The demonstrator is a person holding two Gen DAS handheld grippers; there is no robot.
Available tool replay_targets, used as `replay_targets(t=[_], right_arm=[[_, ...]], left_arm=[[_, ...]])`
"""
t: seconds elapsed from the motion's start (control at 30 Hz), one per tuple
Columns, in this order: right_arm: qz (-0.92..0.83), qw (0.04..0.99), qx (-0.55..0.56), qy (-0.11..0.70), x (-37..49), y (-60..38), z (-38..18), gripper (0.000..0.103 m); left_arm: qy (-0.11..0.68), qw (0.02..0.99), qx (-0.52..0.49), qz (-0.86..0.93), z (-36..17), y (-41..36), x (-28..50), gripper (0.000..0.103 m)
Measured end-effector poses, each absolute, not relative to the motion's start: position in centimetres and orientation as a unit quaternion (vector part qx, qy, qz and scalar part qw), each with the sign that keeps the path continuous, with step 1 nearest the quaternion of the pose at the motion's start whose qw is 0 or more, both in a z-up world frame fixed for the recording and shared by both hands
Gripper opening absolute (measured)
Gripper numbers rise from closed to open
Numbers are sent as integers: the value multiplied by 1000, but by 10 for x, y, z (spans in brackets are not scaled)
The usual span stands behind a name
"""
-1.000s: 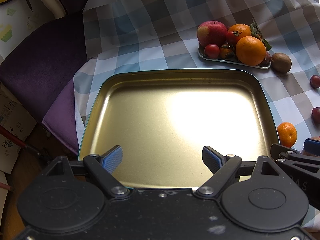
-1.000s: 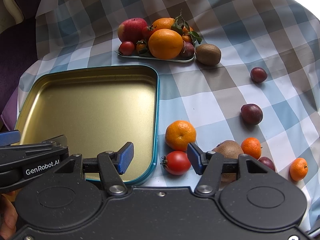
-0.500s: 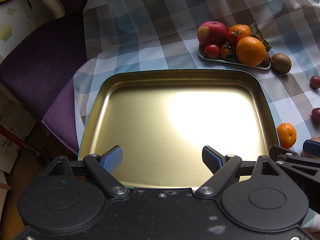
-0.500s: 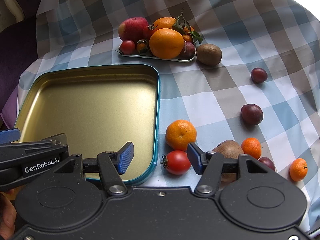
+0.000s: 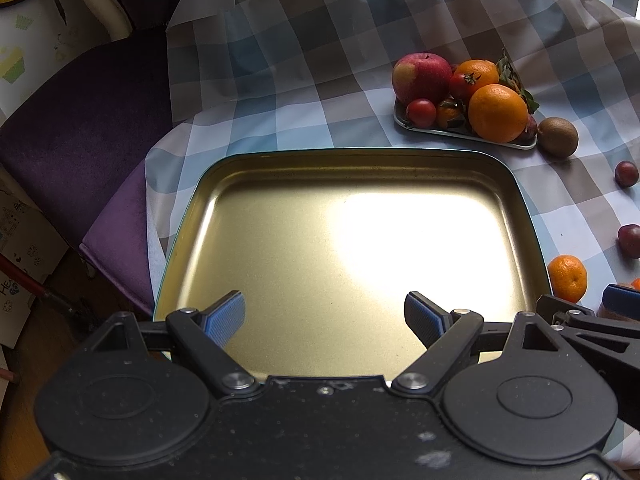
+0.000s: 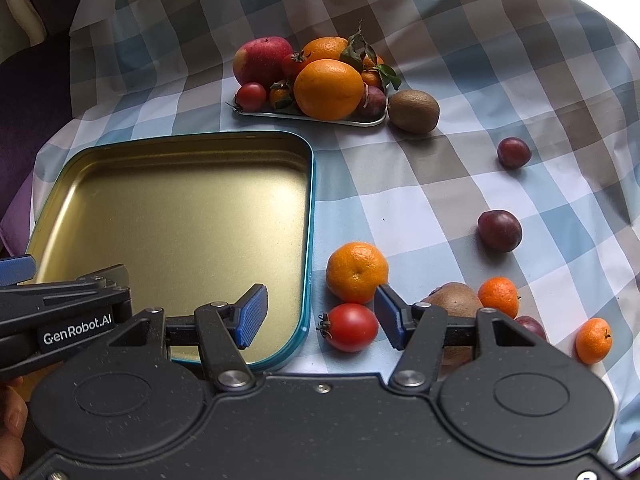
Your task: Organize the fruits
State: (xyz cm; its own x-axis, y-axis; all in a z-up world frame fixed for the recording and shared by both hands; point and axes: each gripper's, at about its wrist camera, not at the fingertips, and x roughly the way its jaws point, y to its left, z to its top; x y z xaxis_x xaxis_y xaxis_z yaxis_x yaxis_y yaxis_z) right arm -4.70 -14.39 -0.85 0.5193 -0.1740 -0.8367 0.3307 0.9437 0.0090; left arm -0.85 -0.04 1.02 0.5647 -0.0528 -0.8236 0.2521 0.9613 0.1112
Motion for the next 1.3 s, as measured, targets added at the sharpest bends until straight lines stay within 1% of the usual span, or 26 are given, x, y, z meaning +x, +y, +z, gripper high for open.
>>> replay_targets(t=[0.23, 0.37, 0.5, 0.77, 0.93, 1.1, 1.3], right_arm=[[-179, 880, 66, 434, -51, -144, -1, 63], [-228, 889, 39, 395, -57, -148, 2, 63], [-241, 903, 42, 353, -63, -153, 3, 64], [-228, 892, 102, 376, -71, -184, -3, 63], [-251, 890, 108, 366, -85, -206, -4, 63], [-265, 885, 125, 362, -97, -231, -5, 63], [-305, 879, 132, 343, -116, -259, -5, 62]], left_arm=[[438, 890, 67, -104, 15, 1, -11, 91], [425, 896, 54, -120, 17, -3, -14, 91], [423, 897, 42, -123, 20, -6, -13, 91], [430, 890, -36, -148, 28, -9, -12, 96], [426, 888, -20, -174, 30, -31, -18, 97], [418, 883, 35, -211, 27, -67, -31, 97], [432, 868, 56, -239, 18, -96, -39, 97]])
